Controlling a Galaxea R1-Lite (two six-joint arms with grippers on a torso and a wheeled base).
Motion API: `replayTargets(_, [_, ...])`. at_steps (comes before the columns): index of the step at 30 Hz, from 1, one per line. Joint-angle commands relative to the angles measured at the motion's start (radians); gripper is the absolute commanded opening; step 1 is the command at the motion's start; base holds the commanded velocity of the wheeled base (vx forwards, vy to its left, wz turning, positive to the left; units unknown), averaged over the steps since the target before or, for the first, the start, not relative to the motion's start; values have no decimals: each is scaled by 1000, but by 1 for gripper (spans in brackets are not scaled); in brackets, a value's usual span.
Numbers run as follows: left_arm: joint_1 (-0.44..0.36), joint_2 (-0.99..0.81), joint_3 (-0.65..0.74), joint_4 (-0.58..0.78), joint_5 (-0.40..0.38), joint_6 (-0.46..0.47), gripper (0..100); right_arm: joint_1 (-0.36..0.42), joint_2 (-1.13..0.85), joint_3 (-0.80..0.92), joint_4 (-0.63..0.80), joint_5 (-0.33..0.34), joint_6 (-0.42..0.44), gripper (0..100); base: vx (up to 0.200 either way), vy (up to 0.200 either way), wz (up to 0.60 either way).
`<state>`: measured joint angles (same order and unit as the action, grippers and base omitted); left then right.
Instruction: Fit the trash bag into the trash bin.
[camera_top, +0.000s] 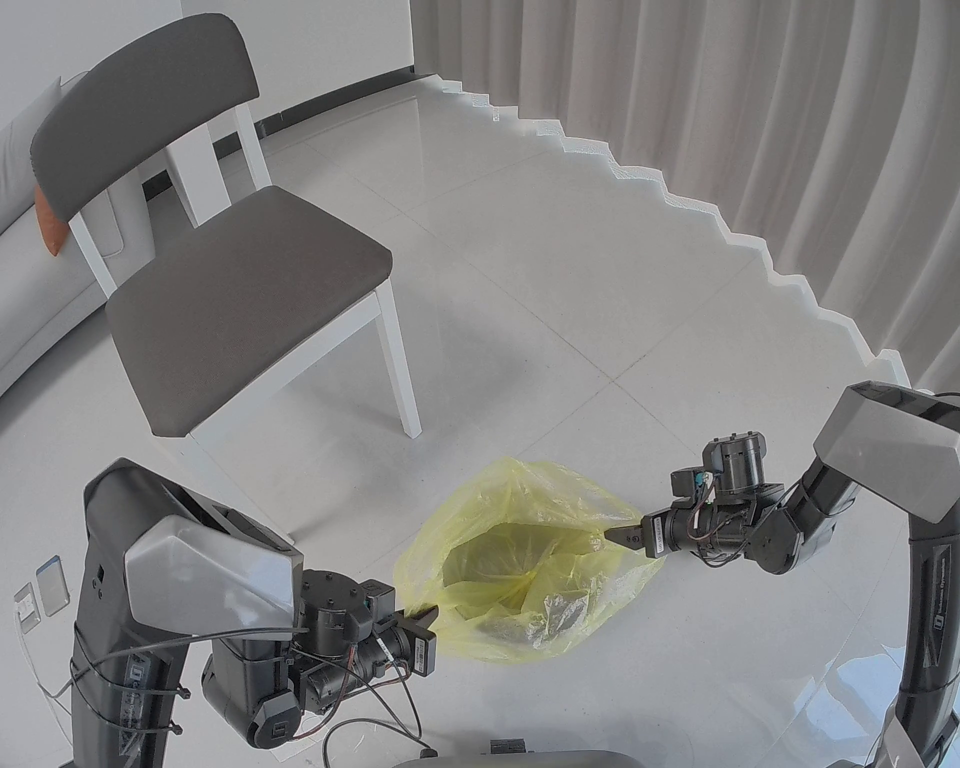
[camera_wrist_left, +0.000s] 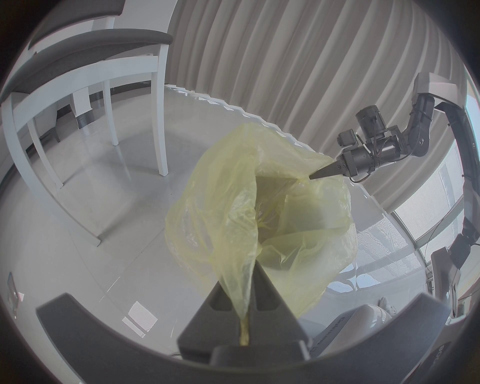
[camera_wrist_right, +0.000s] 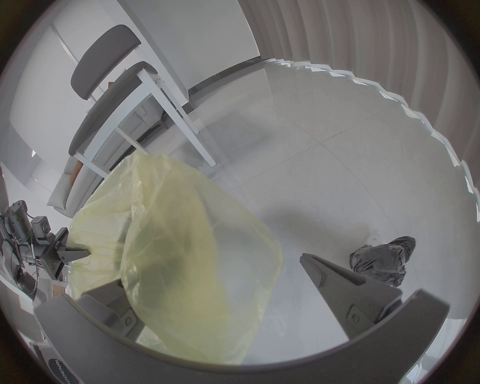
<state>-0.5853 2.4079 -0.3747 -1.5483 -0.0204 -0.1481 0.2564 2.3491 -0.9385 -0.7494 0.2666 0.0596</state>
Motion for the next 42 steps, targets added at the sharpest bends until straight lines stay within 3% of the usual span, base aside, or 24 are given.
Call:
replayTargets(1, [2,7,-4,-21,0,1,0,-20,-48,15,4,0,2,100,0,0,0])
replayTargets(8, [4,19,-7,-23,0,1,0,-25,-136,21,8,0,0,100,0,0,0])
replayTargets(9, [5,19,-7,-23,0,1,100,-23,-146,20,10,0,0,100,0,0,0])
replayTargets(21, [5,-18,31,-23,40,-5,100,-11,-238,12,65,0,-41,100,0,0,0])
replayTargets(33, [-33,-200,120,-23,42,-7,100,164,-191,-112,99,0,-60,100,0,0,0])
replayTargets(37, [-36,-274,112,-23,48,15,100,221,-125,-172,133,-40,-161,100,0,0,0])
replayTargets(42, [-21,-365,117,-22,48,19,100,238,-71,-209,137,-90,-280,100,0,0,0])
